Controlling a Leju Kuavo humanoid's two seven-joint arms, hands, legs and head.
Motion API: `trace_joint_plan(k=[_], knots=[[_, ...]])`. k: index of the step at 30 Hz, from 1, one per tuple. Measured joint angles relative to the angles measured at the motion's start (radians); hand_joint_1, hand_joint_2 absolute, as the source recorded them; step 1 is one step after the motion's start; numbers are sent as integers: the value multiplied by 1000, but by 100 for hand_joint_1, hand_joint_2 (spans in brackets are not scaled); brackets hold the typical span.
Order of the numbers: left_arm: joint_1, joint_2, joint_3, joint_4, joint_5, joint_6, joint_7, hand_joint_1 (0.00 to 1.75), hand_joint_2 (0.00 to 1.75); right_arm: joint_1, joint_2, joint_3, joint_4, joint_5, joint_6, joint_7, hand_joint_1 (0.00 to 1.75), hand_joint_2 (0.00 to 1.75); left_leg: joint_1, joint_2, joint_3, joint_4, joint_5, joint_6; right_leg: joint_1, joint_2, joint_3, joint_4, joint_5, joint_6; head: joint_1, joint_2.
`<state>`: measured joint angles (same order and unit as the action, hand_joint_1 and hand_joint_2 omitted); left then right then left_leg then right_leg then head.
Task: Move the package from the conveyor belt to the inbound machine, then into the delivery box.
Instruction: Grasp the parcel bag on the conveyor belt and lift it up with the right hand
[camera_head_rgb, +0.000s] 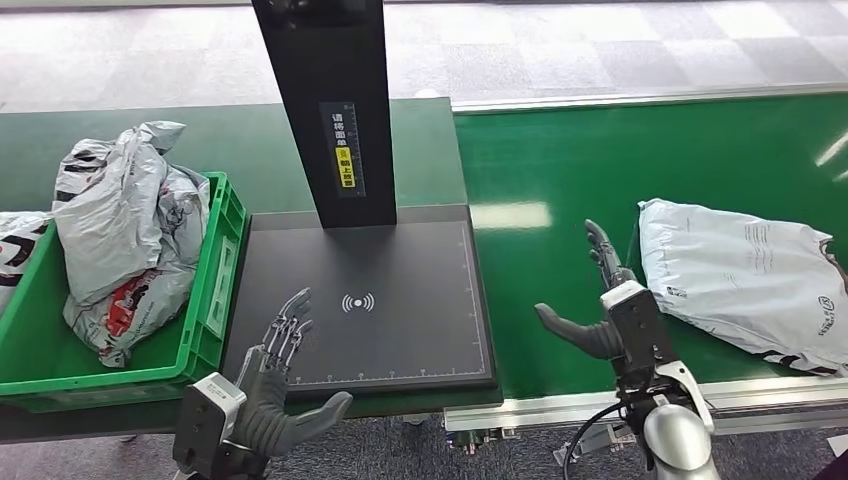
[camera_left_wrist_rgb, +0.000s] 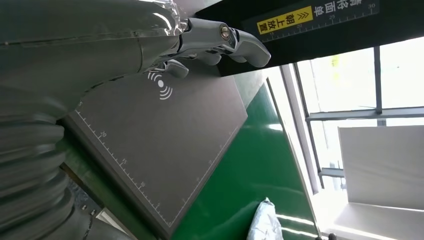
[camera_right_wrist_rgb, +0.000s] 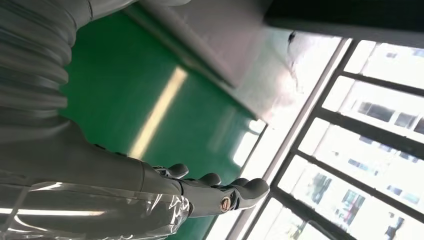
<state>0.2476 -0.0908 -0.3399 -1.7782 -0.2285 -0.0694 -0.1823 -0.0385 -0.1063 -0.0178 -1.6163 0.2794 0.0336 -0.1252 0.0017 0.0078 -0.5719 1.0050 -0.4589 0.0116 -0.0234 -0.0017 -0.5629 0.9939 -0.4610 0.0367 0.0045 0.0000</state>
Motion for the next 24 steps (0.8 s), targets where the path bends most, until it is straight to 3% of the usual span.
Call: trace_joint_plan(k=[8,18,24], knots=[[-7,0,11,-5,2,-11,0,0,175,-230,-151,-119,222,246,-92,133,0,175,0,0,0,0,1,1,0,-1,0,0,0,0,0,0],[-38,0,18,6,23,-15,-7,0,175,-553,-357,-145,698,406,-70,267,0,175,0,-1,-1,0,1,1,0,-2,-1,0,1,0,0,0],[-39,0,18,10,30,-14,-11,0,175,-673,-413,-121,882,462,-42,315,0,175,0,-2,-1,0,1,1,0,-3,-1,0,0,0,0,0]])
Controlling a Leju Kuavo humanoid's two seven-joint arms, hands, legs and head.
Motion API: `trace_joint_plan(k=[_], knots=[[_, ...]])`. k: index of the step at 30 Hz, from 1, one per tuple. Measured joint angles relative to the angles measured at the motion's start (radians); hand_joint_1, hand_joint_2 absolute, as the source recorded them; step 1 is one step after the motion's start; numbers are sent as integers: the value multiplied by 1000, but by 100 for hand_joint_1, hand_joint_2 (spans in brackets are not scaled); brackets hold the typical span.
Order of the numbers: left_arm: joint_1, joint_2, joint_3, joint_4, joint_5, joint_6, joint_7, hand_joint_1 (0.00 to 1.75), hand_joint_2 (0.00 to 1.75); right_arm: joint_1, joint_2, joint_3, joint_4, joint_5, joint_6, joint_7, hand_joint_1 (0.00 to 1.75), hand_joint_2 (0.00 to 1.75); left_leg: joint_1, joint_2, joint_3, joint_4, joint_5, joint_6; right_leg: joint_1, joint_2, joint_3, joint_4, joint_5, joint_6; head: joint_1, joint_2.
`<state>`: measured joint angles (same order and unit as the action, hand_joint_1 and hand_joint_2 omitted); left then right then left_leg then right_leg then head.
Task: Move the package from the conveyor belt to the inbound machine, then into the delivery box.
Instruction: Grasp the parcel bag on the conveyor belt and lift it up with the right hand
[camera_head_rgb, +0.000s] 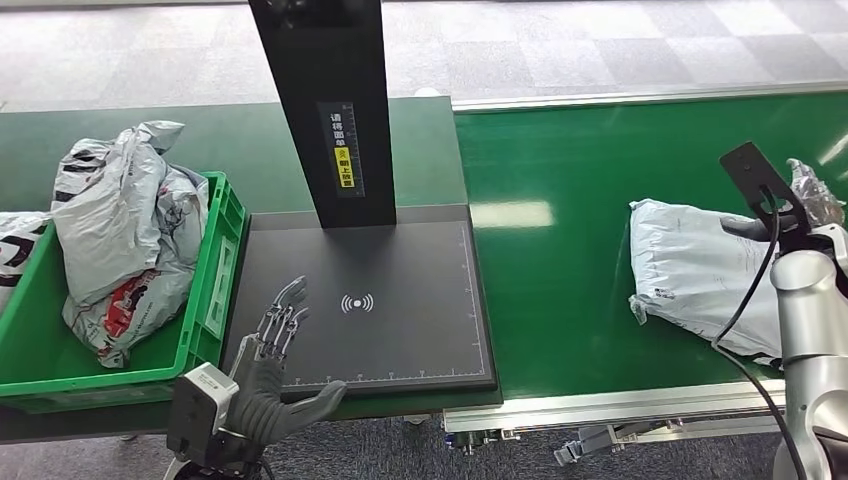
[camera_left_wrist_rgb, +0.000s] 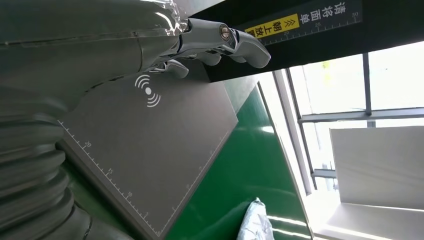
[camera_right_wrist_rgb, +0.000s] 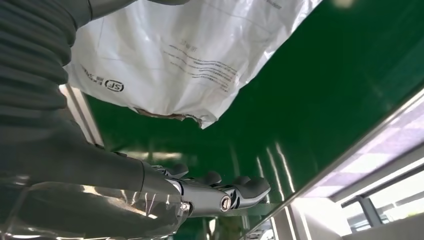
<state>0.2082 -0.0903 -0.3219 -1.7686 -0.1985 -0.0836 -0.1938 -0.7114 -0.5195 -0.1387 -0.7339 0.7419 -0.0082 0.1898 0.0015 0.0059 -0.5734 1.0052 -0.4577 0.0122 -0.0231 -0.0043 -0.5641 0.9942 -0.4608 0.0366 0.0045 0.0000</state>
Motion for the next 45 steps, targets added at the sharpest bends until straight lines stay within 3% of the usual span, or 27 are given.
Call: trace_joint_plan(k=[6,11,19,27,45], knots=[[-4,0,2,9,2,-3,-1,0,175,-130,-47,103,166,143,150,122,0,175,0,0,-1,0,0,0,0,0,-1,0,0,0,0,0],[-18,0,6,22,4,-9,-1,0,175,-209,-54,186,263,170,257,119,0,175,0,-1,0,0,0,0,0,-1,0,0,0,0,0,0],[-35,0,12,46,4,-18,-3,0,175,-231,-53,236,322,169,320,92,0,175,0,-2,-1,0,1,0,0,-2,-1,0,0,0,0,0],[-65,0,13,72,7,-29,-1,0,175,-176,-28,280,360,153,378,45,0,175,0,-3,-1,0,1,0,0,-2,0,0,0,0,0,0],[-65,0,10,73,0,-47,29,0,175,-5,19,319,380,150,358,28,0,175,1,-3,-2,0,1,0,0,-3,-1,0,0,0,0,0]])
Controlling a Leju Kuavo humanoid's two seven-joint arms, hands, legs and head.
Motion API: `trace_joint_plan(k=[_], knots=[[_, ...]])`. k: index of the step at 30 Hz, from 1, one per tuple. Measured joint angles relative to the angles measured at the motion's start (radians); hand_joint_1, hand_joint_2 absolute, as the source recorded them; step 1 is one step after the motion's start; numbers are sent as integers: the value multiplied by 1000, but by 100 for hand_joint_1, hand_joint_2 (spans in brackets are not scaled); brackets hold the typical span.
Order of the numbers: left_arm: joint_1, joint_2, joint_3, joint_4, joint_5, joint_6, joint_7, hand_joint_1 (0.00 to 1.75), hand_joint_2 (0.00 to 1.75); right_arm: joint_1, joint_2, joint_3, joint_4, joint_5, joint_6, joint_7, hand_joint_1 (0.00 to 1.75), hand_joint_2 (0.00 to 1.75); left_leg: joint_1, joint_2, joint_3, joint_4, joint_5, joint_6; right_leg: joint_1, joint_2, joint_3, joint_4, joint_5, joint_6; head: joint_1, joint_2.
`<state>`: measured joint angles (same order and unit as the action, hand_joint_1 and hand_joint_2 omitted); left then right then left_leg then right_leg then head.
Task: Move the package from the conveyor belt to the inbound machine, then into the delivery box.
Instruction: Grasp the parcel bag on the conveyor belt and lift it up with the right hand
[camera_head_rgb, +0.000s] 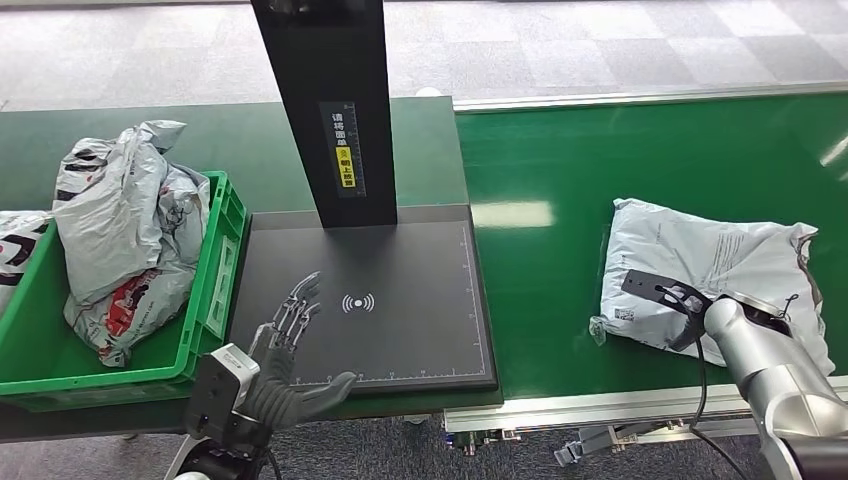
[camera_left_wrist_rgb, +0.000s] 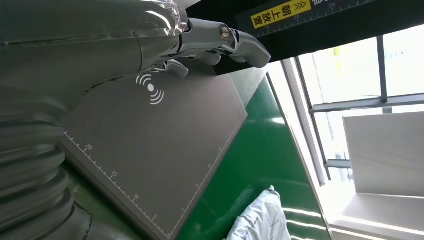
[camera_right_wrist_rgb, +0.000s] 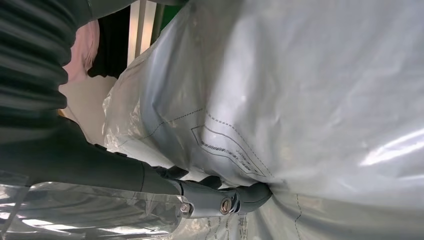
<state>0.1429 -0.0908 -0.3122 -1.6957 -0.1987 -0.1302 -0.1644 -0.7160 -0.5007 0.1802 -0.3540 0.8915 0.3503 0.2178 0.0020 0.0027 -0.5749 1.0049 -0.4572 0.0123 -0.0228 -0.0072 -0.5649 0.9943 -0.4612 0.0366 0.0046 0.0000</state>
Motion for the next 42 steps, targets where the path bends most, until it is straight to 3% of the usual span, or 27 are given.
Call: trace_joint_plan(k=[16,17,20,21,33,42], knots=[[-6,0,-13,11,-6,-16,7,0,175,116,0,33,-55,-9,0,-79,0,175,1,0,6,0,-1,0,1,0,5,-1,-1,0,0,0],[-7,0,-13,13,-6,-16,7,0,175,122,-2,33,-62,-11,0,-81,11,175,1,0,6,0,-1,0,1,0,6,-1,-1,0,0,0],[-9,0,-13,16,-5,-16,7,0,175,137,-6,37,-81,-17,2,-85,142,175,1,0,8,0,-1,0,1,0,7,-1,-1,0,0,0],[-10,0,-13,17,-4,-16,7,0,175,143,-8,38,-89,-19,2,-86,175,175,1,0,8,0,-1,0,1,0,8,-1,-1,0,0,0],[-11,0,-13,19,3,-23,4,0,175,191,-39,51,-190,-66,8,-84,175,175,1,0,9,0,-1,0,1,0,9,-1,-1,0,0,0],[-5,0,-13,18,9,9,2,0,175,166,-37,81,-205,-79,-30,-87,175,175,1,0,8,0,-1,0,1,0,9,-1,-1,0,0,0]])
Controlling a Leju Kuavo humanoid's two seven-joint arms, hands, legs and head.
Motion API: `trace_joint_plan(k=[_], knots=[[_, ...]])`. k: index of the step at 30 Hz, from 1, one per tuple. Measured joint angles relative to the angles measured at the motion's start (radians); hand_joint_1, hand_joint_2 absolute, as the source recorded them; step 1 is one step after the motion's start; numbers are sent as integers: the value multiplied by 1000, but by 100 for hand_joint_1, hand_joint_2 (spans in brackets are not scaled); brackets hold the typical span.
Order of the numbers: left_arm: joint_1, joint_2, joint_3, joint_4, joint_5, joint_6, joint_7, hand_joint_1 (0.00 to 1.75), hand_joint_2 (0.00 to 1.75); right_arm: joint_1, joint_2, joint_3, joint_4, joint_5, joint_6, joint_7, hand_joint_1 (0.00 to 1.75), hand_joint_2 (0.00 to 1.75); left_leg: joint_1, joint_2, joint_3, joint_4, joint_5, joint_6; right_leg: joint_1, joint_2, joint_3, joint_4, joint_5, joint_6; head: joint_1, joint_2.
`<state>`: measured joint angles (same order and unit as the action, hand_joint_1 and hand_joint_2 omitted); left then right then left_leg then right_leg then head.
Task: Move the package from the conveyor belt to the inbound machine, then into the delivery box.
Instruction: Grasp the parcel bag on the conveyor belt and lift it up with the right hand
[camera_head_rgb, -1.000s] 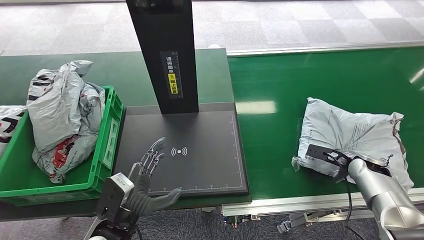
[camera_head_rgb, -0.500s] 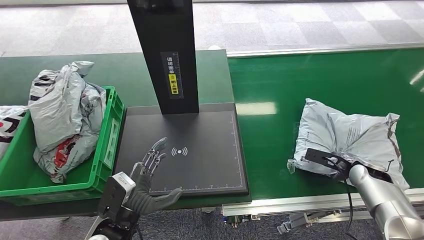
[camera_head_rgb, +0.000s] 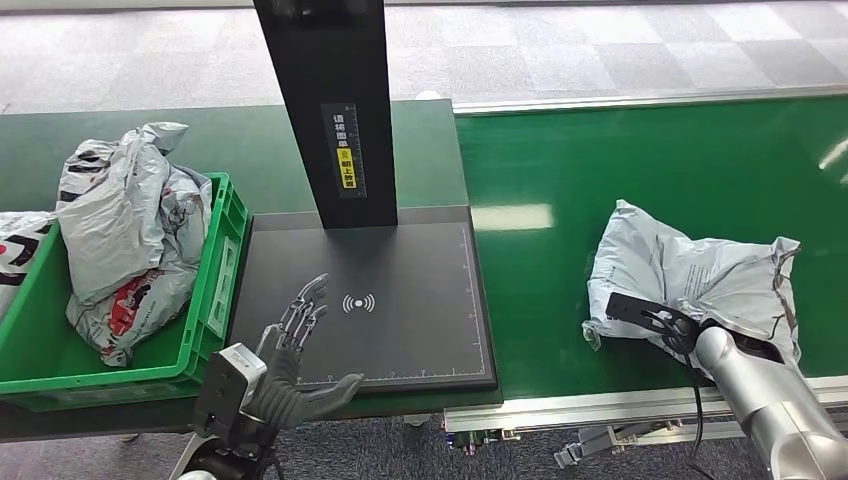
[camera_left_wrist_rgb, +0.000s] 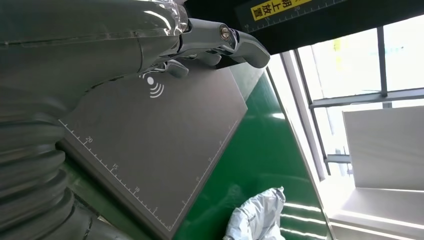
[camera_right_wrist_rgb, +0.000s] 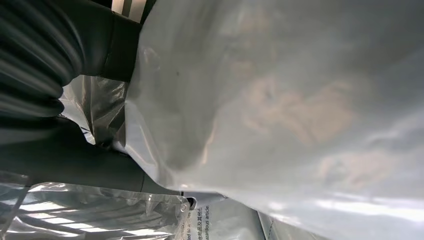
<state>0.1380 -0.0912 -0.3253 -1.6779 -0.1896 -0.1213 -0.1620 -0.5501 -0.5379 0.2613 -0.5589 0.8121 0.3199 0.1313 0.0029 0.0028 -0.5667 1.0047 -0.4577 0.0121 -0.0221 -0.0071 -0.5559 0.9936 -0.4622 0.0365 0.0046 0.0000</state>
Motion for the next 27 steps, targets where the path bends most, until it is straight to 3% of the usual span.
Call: trace_joint_plan(k=[4,8,14,20,27], knots=[[20,0,1,-16,0,12,1,0,175,-16,12,4,0,-16,-80,-7,175,175,0,0,-1,0,0,0,0,0,-1,0,0,0,0,0],[52,0,3,-46,-2,21,1,0,175,-29,38,-10,-18,-82,-229,-46,175,175,0,0,-3,0,0,0,0,0,-3,1,0,0,0,0],[68,2,3,-63,0,27,-6,0,175,13,95,-134,-192,-276,-417,-145,175,175,0,-3,-5,0,0,0,0,-3,-5,1,-1,0,0,0],[67,2,2,-63,1,37,-17,0,175,75,136,-239,-347,-346,-457,-199,175,175,0,-3,-6,0,0,0,0,-3,-5,1,-1,-1,0,0],[61,2,-1,-57,5,64,-34,0,175,107,206,-301,-491,-557,-506,-365,175,175,0,-3,-6,0,0,0,0,-3,-6,1,-1,-1,0,0]])
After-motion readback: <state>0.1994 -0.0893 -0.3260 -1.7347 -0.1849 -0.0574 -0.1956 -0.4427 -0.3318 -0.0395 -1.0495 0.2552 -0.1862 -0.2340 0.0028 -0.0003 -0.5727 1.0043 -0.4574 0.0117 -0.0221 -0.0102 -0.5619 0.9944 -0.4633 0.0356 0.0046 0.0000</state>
